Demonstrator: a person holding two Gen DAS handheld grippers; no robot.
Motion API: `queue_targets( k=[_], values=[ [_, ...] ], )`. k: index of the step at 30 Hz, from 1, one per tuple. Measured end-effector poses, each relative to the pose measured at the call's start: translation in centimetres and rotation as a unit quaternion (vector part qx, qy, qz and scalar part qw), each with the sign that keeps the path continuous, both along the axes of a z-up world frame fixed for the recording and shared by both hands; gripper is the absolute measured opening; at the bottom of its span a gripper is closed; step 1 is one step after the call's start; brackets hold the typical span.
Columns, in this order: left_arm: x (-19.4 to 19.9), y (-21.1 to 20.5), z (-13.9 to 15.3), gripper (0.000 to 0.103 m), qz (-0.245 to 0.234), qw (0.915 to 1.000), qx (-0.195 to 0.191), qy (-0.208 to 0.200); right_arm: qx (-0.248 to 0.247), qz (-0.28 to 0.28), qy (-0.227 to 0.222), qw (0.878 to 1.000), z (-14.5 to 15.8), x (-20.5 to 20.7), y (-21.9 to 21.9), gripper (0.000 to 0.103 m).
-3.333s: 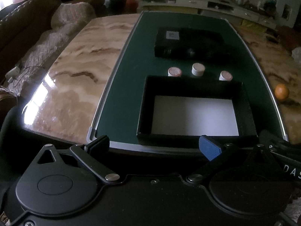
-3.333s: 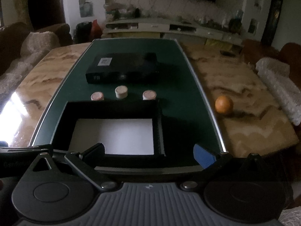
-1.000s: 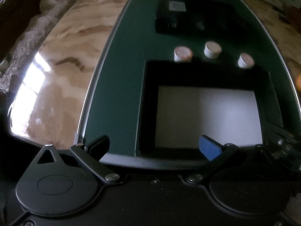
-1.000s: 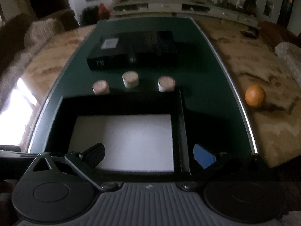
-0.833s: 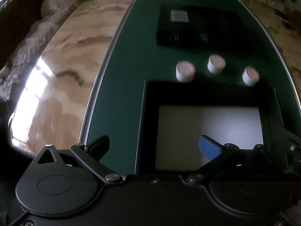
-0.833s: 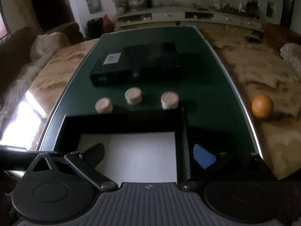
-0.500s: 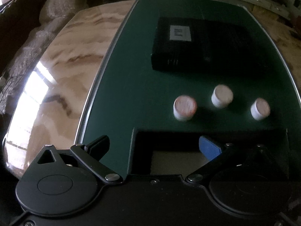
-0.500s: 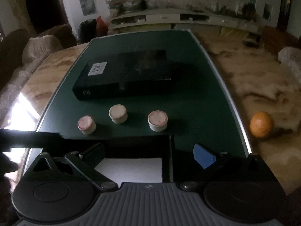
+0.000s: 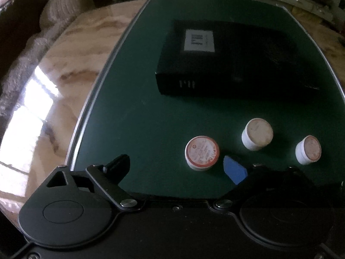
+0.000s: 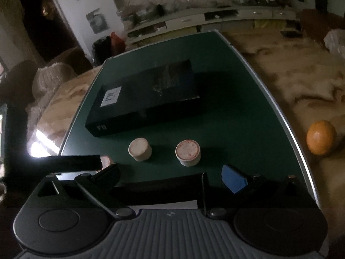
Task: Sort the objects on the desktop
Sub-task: 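Close the left tool on the pink-lidded container and lift it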
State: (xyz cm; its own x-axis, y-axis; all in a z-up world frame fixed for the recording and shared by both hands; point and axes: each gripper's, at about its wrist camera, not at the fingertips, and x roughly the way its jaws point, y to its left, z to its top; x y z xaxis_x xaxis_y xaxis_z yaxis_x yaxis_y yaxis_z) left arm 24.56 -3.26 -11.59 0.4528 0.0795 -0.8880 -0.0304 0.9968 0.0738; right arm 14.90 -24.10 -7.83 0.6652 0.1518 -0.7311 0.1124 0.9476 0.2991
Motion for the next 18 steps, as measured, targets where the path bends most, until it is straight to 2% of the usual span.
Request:
queue_targets(
  k=[3, 9, 18],
  values=[
    [0.4, 0.5, -0.8, 0.084, 0.007, 0.9999, -0.008, 0.010, 0.008, -0.005, 0.000, 1.000, -0.2, 0.0, -0.5, 0.103],
    [1.2, 0.9, -1.5, 0.076, 0.007, 0.9997, -0.020, 0.015, 0.009, -0.010, 0.003, 1.000, -0.7, 0.3, -0.6, 0.103],
    [2.0, -0.2, -1.9, 0.077, -0.009, 0.9995, -0.029, 0.012, 0.007, -0.009, 0.002, 1.000, -1.0, 0.2, -0.3, 0.103]
  ],
)
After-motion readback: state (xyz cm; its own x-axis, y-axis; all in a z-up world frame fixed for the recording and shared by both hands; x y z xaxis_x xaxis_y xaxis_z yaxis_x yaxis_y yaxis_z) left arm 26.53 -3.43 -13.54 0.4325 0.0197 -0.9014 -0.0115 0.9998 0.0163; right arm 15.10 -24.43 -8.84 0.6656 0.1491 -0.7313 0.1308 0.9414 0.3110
